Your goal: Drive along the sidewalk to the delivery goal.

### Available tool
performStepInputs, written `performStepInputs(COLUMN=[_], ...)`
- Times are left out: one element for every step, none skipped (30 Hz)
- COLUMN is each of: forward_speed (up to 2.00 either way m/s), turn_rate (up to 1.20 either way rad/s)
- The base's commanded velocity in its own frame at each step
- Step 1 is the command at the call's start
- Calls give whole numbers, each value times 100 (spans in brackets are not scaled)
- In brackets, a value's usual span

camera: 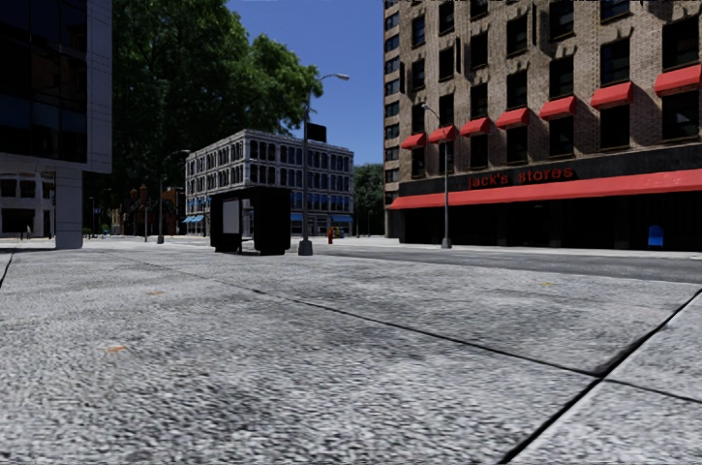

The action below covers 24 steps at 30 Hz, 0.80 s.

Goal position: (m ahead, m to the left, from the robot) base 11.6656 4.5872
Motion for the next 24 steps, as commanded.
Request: performStepInputs(forward_speed=[200, 200, 200, 200, 200, 200, 200, 200, 200, 200, 200, 200, 200, 200, 200, 200, 200, 200, 200, 200, 200, 200, 200, 200], turn_rate=[46, 46, 46, 46, 46, 46, 46, 46, 46, 46, 46, 46, 46, 46, 46, 46, 46, 51, 51, 51, 52, 52, 52, 52])
